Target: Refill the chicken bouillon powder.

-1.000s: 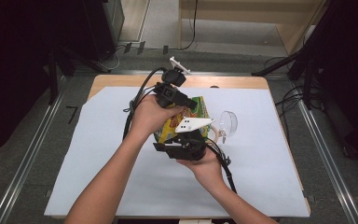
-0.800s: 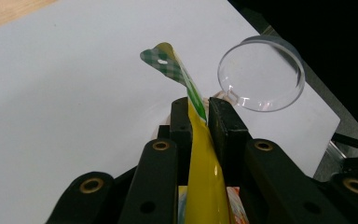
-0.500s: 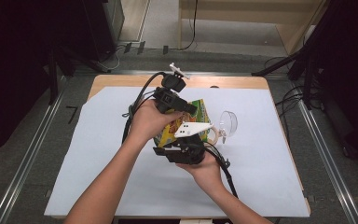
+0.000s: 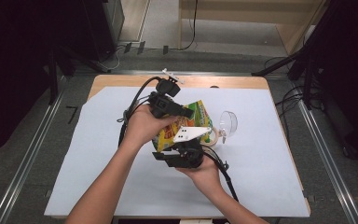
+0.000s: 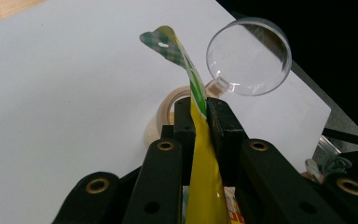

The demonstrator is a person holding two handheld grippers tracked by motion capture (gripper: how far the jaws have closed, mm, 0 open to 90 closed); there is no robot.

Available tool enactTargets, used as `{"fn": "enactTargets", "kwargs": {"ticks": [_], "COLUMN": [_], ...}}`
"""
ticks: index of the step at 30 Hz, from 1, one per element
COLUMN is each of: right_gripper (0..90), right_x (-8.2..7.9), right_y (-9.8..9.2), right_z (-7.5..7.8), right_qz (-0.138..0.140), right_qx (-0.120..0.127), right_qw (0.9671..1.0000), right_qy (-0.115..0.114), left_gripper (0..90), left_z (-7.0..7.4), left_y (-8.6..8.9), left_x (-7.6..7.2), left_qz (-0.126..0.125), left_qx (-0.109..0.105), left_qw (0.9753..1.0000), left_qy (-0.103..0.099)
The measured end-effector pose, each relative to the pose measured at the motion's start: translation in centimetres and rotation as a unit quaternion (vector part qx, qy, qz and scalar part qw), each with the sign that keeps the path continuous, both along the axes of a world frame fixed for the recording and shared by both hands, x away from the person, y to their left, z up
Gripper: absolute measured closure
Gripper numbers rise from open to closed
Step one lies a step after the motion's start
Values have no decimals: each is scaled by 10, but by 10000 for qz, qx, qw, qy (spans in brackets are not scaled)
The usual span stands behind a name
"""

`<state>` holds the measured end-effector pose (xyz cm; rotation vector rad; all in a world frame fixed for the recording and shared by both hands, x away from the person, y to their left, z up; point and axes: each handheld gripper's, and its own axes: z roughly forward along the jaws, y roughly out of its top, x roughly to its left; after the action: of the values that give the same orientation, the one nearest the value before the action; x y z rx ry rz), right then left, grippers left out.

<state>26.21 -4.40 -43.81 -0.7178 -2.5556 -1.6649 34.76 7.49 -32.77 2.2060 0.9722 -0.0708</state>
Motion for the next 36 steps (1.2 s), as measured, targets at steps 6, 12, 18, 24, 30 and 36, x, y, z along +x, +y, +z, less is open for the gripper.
{"fn": "enactTargets", "kwargs": {"ticks": [6,12,18,24,30,36], "right_gripper": [583,538,519,503,490,469], "right_x": [-1,0,-1,-3,-5,-6], "right_y": [2,2,2,1,1,3], "right_z": [-8,-16,-22,-27,-34,-39], "right_qz": [23,-48,-52,-40,-60,-88], "right_qx": [75,-13,-74,-175,-294,-339], "right_qw": [9999,9999,10000,9998,9995,9993], "right_qy": [78,122,7,-65,-50,-110], "left_gripper": [852,870,873,879,882,886], "left_z": [-6,-10,-14,-19,-30,-32], "left_y": [12,17,23,32,42,52], "left_x": [-1,-7,-11,-17,-20,-22], "left_qz": [37,-10,-126,-251,-294,-336], "left_qx": [-198,-197,-340,-446,-650,-615], "left_qw": [9997,9997,9992,9985,9972,9974], "left_qy": [169,171,186,193,213,182]}}
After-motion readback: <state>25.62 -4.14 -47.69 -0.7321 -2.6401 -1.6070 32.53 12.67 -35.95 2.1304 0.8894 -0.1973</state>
